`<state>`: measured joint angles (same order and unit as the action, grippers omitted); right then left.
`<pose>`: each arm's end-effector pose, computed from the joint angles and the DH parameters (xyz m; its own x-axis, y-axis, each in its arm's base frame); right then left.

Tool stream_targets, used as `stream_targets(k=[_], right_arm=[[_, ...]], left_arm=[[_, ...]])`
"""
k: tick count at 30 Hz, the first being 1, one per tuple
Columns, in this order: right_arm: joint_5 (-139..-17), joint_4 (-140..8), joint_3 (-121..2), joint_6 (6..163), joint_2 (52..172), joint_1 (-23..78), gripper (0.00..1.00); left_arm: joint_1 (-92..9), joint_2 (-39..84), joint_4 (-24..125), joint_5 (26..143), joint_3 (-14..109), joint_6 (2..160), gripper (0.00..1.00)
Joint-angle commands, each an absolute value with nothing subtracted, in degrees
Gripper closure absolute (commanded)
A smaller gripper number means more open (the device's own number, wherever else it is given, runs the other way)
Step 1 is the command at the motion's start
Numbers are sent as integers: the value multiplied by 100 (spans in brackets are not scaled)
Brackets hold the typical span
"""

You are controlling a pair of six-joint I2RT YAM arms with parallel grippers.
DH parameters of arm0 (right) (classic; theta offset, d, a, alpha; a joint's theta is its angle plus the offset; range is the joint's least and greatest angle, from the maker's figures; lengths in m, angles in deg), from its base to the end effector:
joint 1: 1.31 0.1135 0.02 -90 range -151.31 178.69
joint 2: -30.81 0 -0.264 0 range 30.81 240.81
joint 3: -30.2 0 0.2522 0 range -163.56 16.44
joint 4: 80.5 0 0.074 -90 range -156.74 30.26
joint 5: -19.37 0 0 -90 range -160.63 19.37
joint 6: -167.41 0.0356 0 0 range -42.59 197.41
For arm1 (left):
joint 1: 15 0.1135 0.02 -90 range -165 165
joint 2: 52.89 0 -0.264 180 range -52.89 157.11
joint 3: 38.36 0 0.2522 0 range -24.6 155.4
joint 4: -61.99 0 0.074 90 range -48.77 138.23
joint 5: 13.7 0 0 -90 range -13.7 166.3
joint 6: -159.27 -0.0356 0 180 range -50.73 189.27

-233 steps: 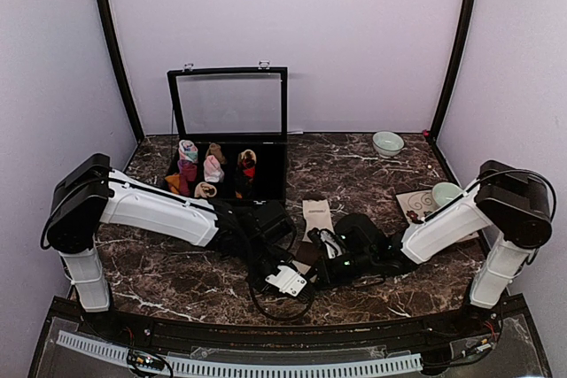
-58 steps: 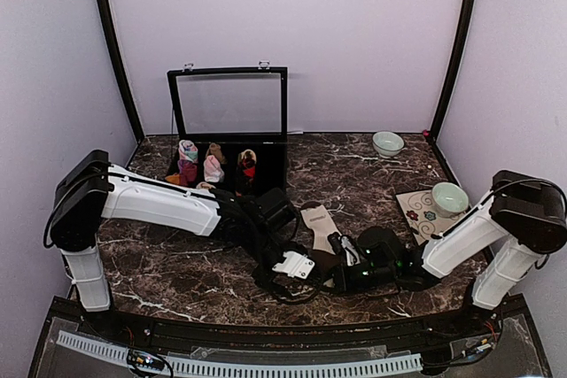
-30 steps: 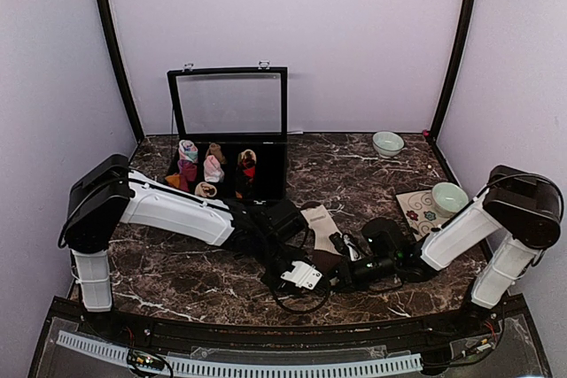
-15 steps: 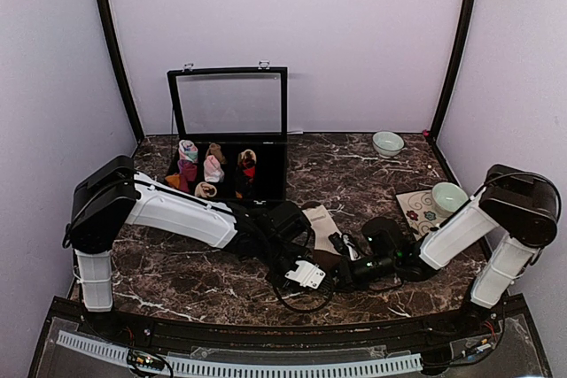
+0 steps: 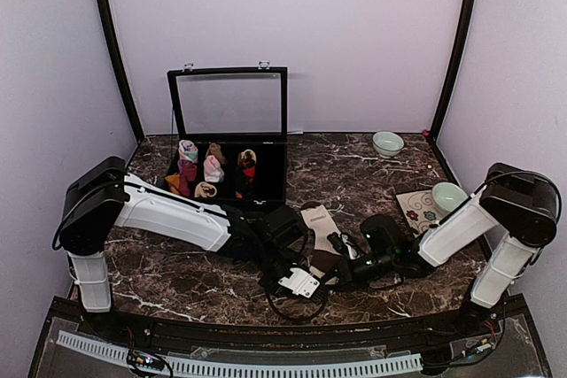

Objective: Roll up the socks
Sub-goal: Roll the sock at the center of the board.

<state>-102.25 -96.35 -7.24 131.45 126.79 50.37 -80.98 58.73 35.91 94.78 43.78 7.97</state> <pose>0.1440 0.2123 0.0902 -0.9811 -0.1297 -0.1439 -0.1923 0.5631 0.8037 0.1516 -0.3679 0.1459 0.6627 0.5568 -0.5009 0.7455 -0.5540 0.3705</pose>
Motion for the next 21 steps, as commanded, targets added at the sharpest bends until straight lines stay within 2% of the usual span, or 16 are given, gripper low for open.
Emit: stream_targets(k=[1,10,21], right_arm=[[-9706,-7760,-396,12997,13017,4985,100],[-9733,-7833,-364,13022,13017,4967,100],[-9773,-7928,-338,13048,13032,4967,100]], left_arm=[[-8187,5426,3394,9625,4354,798,72],[-8189,5561,3742,9445,4389,811,67],[-8145,6034,3979,9155,4465,696,67]])
